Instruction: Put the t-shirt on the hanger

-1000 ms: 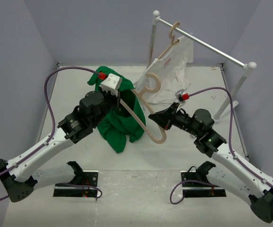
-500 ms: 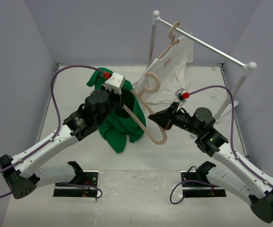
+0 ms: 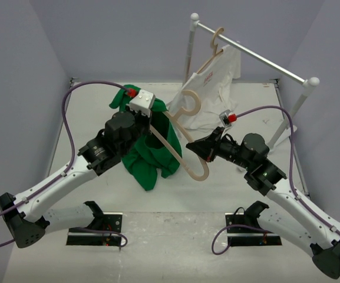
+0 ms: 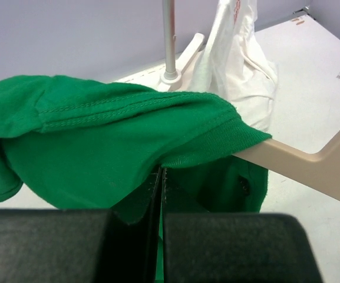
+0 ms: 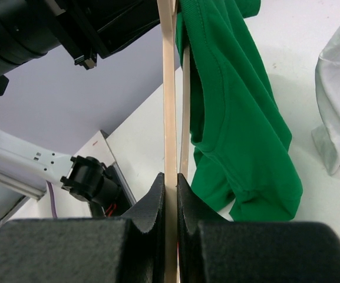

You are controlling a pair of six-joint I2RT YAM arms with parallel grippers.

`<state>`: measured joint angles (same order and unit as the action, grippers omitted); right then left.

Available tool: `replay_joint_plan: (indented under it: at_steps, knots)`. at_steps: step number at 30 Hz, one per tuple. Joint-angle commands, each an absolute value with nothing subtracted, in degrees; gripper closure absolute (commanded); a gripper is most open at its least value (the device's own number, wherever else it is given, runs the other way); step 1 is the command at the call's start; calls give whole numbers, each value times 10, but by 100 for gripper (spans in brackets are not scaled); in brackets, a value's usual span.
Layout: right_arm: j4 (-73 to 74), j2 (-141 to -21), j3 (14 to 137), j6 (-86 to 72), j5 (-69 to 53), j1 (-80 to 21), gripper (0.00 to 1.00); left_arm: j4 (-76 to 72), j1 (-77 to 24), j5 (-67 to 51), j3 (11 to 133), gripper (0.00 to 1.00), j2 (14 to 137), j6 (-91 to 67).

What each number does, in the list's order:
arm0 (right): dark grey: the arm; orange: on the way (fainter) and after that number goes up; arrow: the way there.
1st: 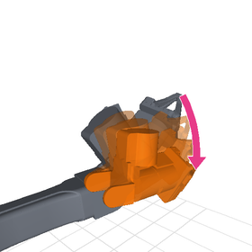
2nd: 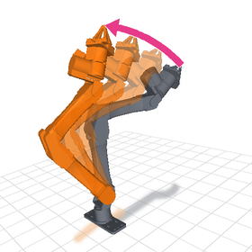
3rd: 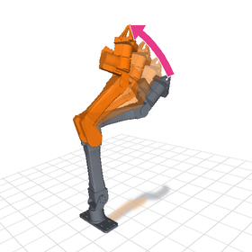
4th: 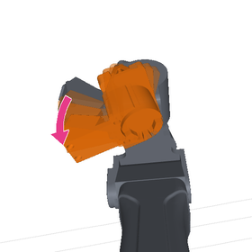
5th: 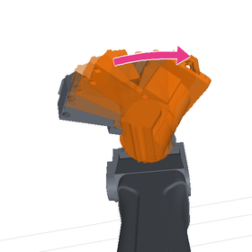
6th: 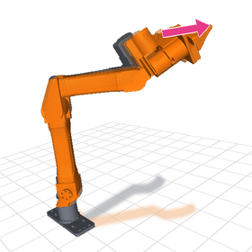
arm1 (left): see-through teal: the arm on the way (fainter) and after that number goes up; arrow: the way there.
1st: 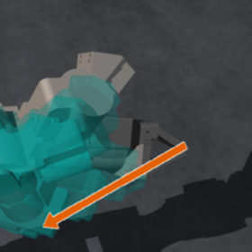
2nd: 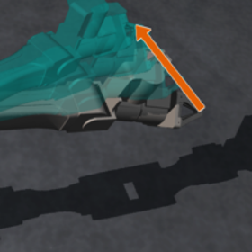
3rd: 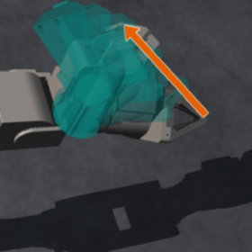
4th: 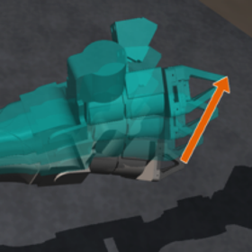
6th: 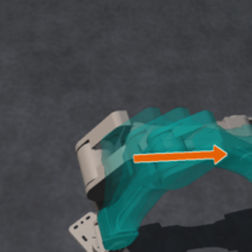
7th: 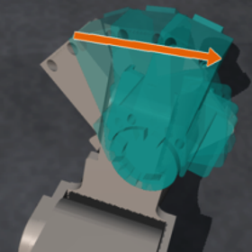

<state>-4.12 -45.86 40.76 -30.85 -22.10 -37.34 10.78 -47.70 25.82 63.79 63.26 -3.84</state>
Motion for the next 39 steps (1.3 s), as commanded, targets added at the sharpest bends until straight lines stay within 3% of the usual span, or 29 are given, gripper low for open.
replay_joint_plan:
  at_steps: [1, 13, 16, 18, 19, 21, 22, 23, 28, 29, 30, 31, 33, 37, 39]
  knots:
    - [-54, -466, 454, -310, -192, -374, 100, 91, -478, 244, 652, 100, 614, -36]
    - [52, -527, 564, -273, -76, -374, 100, 123, -478, -22, 628, 100, 587, -74]
    - [80, -552, 594, -265, -48, -374, 100, 138, -478, -17, 633, 100, 575, -79]
    - [79, -552, 589, -266, -54, -374, 100, 164, -478, 67, 646, 100, 572, -89]
    - [78, -551, 587, -266, -62, -374, 100, 171, -479, 109, 652, 93, 571, -92]
    - [63, -532, 564, -283, -82, -375, 100, 185, -478, 182, 661, 39, 580, -88]
    - [57, -522, 552, -289, -89, -376, 100, 179, -478, 194, 662, 23, 587, -79]
    - [55, -517, 547, -292, -97, -379, 100, 168, -478, 206, 663, 1, 596, -73]
    - [64, -502, 549, -294, -130, -396, 100, 120, -478, 207, 687, 0, 650, -45]
    - [66, -500, 549, -293, -132, -397, 100, 116, -478, 209, 697, 4, 665, -41]
    - [68, -498, 549, -293, -133, -398, 100, 114, -478, 213, 706, 14, 677, -38]
    - [70, -496, 549, -293, -134, -399, 100, 113, -478, 219, 714, 31, 687, -37]
    - [71, -491, 547, -291, -135, -399, 100, 104, -478, 235, 715, 56, 695, -38]
    - [71, -477, 544, -292, -147, -400, 100, 94, -477, 282, 714, 58, 704, -34]
    - [71, -473, 543, -291, -150, -400, 100, 96, -476, 293, 714, 70, 706, -30]
